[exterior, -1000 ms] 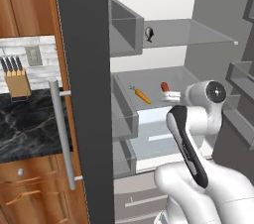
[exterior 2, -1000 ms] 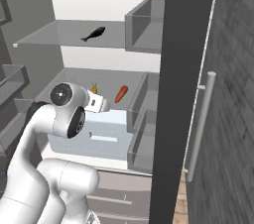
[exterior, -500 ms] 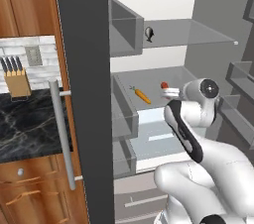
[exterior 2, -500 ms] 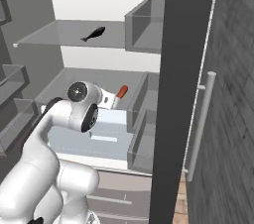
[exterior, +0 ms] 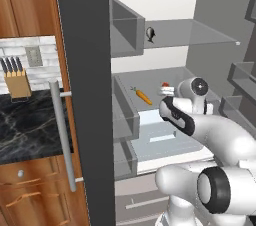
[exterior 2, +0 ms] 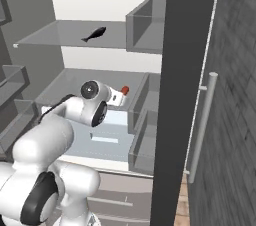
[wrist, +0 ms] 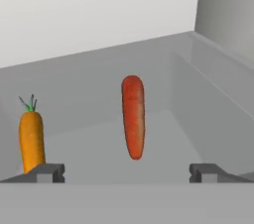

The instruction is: Place one carrot and one fish in each tupperware on the nearby counter, to pack two identical lunches.

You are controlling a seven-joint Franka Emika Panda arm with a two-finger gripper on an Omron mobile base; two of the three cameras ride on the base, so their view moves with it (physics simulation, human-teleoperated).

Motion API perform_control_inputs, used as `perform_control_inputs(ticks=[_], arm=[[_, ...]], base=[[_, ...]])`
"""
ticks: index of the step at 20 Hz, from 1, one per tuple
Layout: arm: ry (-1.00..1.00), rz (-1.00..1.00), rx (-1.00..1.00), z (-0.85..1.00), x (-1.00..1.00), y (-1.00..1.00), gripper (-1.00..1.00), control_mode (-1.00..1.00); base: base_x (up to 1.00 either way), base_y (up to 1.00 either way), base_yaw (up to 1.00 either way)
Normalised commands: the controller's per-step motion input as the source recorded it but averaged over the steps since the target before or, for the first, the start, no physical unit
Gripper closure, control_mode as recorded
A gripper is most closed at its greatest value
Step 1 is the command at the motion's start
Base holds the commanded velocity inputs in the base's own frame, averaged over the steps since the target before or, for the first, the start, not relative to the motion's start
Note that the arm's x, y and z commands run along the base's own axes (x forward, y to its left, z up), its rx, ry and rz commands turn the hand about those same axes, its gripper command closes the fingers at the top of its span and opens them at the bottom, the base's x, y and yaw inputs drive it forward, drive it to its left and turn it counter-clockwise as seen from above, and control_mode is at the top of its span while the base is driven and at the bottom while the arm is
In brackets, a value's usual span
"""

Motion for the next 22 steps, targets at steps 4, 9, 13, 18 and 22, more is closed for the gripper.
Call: perform_control_inputs(ticks=[4,9,13,18,22], arm=[[0.12,0.00,0.00,-0.16,0.49,-0.13,-1.00,-1.00],[0.11,0.00,0.00,-0.24,0.41,-0.05,-1.00,-1.00],[0.08,0.01,0.00,-0.32,0.46,0.00,-1.00,-1.00],[0.05,0.03,0.00,-0.26,0.49,-0.01,-1.00,-1.00],[0.05,0.04,0.00,-0.26,0.47,-0.09,-1.00,-1.00]], base=[[0.00,0.00,0.00],[0.00,0.00,0.00],[0.00,0.00,0.00],[0.00,0.00,0.00],[0.00,0.00,0.00]])
